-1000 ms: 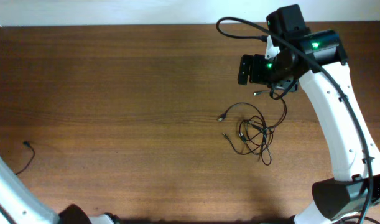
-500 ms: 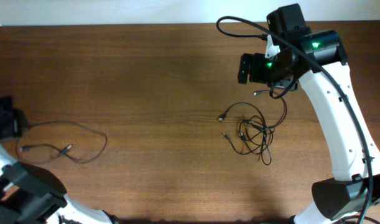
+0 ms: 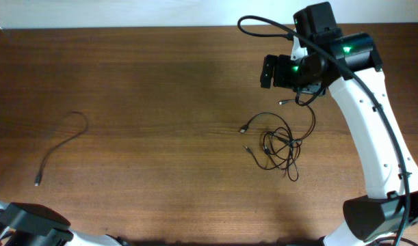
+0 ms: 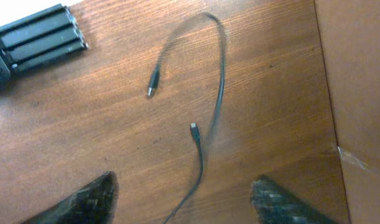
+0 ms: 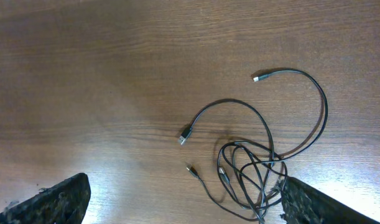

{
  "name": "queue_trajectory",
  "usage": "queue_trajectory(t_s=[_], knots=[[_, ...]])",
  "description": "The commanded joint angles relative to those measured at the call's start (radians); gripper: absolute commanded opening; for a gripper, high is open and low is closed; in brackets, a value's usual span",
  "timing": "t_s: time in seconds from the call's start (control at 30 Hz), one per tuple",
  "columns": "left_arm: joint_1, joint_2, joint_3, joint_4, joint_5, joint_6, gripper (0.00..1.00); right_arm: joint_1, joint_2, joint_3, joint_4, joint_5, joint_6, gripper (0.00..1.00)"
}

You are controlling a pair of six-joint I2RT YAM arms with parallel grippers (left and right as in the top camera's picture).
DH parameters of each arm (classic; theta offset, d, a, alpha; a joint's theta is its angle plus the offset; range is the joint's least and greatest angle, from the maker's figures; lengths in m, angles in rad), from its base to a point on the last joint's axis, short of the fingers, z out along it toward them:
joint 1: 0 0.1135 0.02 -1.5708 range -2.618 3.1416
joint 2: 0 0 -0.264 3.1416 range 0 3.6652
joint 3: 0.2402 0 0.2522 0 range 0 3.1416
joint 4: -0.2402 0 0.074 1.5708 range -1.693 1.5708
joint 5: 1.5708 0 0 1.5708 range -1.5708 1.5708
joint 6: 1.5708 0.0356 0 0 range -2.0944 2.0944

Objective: Untangle cables

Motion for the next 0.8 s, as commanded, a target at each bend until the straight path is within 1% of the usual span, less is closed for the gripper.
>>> queue_trajectory(t_s=[0.0,0.03,0.07,0.13,0.17,0.2,0.23,0.27,0.3,0.33,0.4,0.43,0.47,0.5,0.57,0.63,0.73,0.77], knots=[[0.003,-0.014,-0.003,-0.002,-0.048,-0.01,0.99,0.003,0.017,-0.002,0.002,-0.007,-0.003,0.98],[0.003,-0.014,-0.003,-0.002,-0.048,-0.01,0.99,0.003,0.026,-0.002,0.002,-0.01,-0.003,0.98],[0.003,-0.014,-0.003,-0.002,-0.009,0.055,0.99,0.004,0.047,-0.002,0.003,-0.046,-0.004,0.98],[0.0,-0.014,-0.003,0.0,0.086,0.265,0.99,0.003,0.058,-0.002,-0.001,-0.048,-0.004,0.98],[-0.018,-0.014,-0.003,0.025,0.137,0.447,0.99,0.002,0.058,-0.002,-0.001,-0.019,-0.004,0.98],[-0.058,-0.014,-0.003,0.077,0.204,0.706,0.99,0.002,0.058,-0.002,-0.005,0.004,-0.003,0.98],[-0.13,-0.014,-0.003,0.092,0.368,0.962,0.99,0.002,0.057,-0.002,-0.025,0.011,-0.003,0.98],[-0.175,-0.014,-0.003,0.096,0.449,1.065,0.99,0.002,0.056,-0.001,-0.044,0.034,0.004,0.98],[-0.31,-0.014,-0.003,0.122,0.541,1.23,0.99,0.002,0.045,-0.001,-0.087,0.095,0.023,0.98],[-0.431,-0.014,-0.003,0.142,0.547,1.288,0.99,0.0,0.019,-0.001,-0.119,0.143,0.023,0.99],[-0.692,-0.013,-0.003,0.192,0.543,1.348,0.99,-0.032,-0.074,-0.001,-0.16,0.171,0.023,0.98],[-0.822,-0.013,-0.003,0.237,0.488,1.349,0.99,-0.069,-0.145,-0.001,-0.183,0.2,0.024,0.98],[-0.962,-0.012,-0.003,0.282,0.4,1.349,0.99,-0.115,-0.219,-0.001,-0.207,0.211,0.023,0.99],[-1.077,-0.009,-0.003,0.315,0.367,1.349,0.99,-0.168,-0.293,-0.001,-0.219,0.21,0.023,0.99],[-1.263,0.01,-0.003,0.417,0.364,1.348,0.99,-0.229,-0.394,-0.002,-0.219,0.209,0.023,0.99],[-1.415,0.063,-0.003,0.504,0.359,1.348,0.99,-0.227,-0.415,-0.002,-0.219,0.187,0.023,0.98],[-1.52,0.151,-0.003,0.5,0.354,1.349,0.99,-0.211,-0.367,-0.002,-0.218,0.153,0.022,0.98],[-1.532,0.172,-0.003,0.5,0.354,1.349,0.99,-0.211,-0.341,-0.002,-0.221,0.153,0.022,0.98]])
